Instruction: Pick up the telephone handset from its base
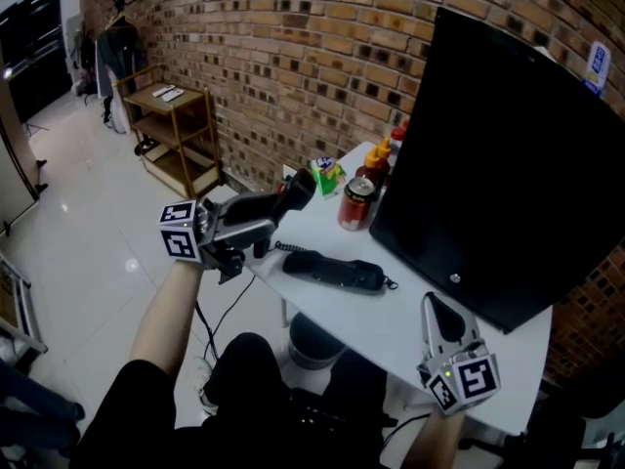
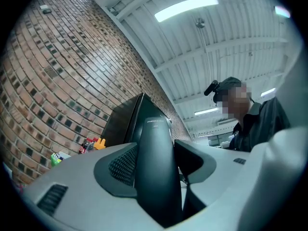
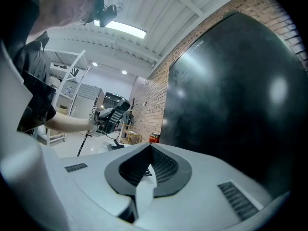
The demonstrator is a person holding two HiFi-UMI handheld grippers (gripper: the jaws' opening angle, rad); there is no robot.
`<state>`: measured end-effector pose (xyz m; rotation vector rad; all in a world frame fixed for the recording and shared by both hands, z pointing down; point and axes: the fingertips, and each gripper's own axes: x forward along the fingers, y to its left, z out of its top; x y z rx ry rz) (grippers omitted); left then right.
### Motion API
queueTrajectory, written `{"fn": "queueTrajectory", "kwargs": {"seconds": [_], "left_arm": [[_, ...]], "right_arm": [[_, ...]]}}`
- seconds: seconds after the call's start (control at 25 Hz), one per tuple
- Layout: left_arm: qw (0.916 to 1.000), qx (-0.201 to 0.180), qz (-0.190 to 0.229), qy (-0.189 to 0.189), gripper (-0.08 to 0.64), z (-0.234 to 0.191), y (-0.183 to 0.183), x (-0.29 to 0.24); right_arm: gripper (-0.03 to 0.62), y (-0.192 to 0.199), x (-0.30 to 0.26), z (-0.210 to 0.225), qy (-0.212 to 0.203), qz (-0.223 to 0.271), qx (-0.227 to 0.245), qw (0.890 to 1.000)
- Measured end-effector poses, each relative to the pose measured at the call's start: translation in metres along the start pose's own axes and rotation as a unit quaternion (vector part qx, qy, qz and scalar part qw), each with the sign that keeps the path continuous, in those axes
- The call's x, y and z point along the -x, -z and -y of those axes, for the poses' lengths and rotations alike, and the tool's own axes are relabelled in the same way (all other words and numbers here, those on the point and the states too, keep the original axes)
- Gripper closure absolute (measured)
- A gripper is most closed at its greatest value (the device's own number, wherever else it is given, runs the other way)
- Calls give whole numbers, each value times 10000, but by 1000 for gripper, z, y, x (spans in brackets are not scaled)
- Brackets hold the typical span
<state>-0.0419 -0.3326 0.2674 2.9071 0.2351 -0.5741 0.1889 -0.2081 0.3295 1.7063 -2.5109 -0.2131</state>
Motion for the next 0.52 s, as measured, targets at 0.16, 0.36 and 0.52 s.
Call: {"fn": "queueTrajectory", "kwargs": {"seconds": [0.16,0.36,0.52], "left_arm": [[10000,13,21,11,305,-1,1,-2],[10000,32,42,-3,305,0,1,-2],[10000,35,71,-13,307,-2,-1,0]], "right_arm": [[583,1,0,0,-11,-23,8,10000],[583,-2,1,1,-21,5,-17,10000],[583,-4,-2,1,-36,29,0,10000]]}}
